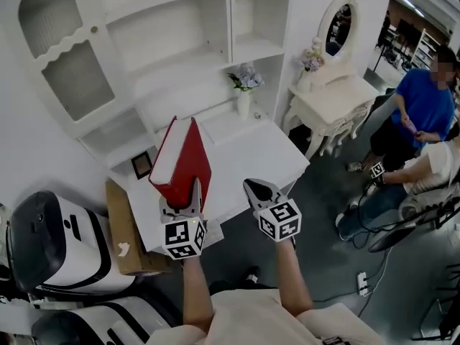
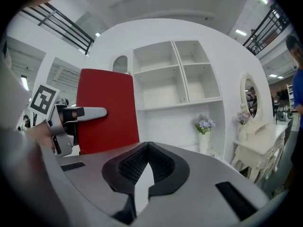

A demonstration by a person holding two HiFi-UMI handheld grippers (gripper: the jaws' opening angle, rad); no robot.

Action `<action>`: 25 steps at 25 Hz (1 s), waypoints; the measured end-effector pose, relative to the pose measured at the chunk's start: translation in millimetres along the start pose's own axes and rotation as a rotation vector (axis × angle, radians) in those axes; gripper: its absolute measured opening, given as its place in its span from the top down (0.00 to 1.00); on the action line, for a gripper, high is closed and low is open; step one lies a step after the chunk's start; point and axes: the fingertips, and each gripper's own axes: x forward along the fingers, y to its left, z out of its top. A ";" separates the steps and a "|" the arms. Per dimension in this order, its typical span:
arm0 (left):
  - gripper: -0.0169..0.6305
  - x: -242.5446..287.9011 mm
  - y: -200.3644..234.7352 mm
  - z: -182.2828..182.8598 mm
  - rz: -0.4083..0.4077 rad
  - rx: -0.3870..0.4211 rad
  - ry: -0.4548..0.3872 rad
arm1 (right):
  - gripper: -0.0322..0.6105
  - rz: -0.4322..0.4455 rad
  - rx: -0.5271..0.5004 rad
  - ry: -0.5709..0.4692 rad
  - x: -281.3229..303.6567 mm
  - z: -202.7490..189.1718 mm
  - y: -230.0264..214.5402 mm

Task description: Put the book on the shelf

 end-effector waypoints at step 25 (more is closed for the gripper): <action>0.69 212.0 47.3 101.2 0.073 0.083 -0.039 | 0.91 0.042 0.058 -0.071 157.7 66.2 -48.7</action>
